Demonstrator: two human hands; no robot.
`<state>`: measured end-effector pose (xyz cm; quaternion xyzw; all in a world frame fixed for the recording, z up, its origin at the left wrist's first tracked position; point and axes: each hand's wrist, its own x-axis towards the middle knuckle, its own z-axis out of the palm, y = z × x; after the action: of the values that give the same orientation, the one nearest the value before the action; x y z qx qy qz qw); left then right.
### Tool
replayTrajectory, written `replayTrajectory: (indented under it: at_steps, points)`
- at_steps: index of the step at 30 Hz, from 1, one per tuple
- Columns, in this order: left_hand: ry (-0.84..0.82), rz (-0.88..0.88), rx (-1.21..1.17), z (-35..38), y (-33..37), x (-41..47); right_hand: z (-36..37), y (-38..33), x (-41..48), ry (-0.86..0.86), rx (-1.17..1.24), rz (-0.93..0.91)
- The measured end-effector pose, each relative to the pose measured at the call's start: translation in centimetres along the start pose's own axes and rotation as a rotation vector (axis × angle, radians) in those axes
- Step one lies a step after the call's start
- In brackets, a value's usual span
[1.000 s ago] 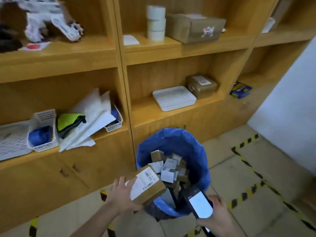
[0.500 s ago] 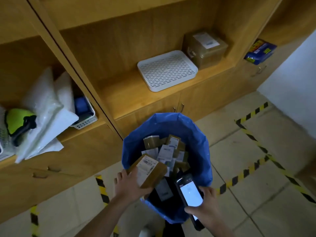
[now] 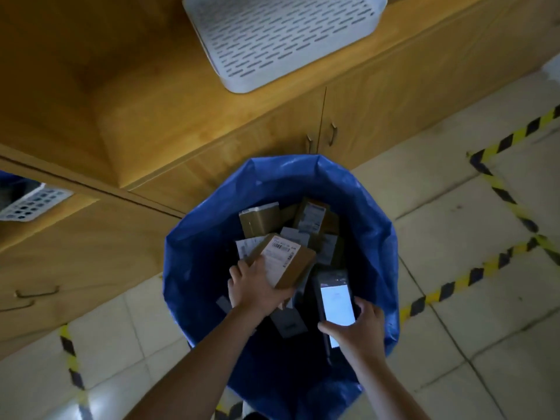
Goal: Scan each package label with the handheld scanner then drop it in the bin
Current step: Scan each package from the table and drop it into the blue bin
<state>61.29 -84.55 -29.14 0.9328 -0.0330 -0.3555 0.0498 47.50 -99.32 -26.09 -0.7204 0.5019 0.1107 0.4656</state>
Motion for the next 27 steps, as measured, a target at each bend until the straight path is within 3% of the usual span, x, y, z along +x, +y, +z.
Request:
replayTrajectory:
  at_steps: [7, 14, 22, 27]
  points:
    - [-0.014, -0.045, 0.02, 3.1, 0.7, 1.5, 0.6, 2.2, 0.2, -0.067, -0.053, -0.028]
    - [0.038, 0.079, 0.014, 2.2, -2.7, -1.4, -0.2, 0.7, -1.8, -0.087, -0.081, -0.083]
    - [0.177, 0.061, -0.107, -2.0, -10.4, -8.9, 0.1, -3.0, -9.0, -0.133, -0.156, -0.306]
    - [0.342, -0.045, -0.294, -2.7, -19.6, -18.6, 4.0, -4.9, -18.6, -0.276, -0.274, -0.469]
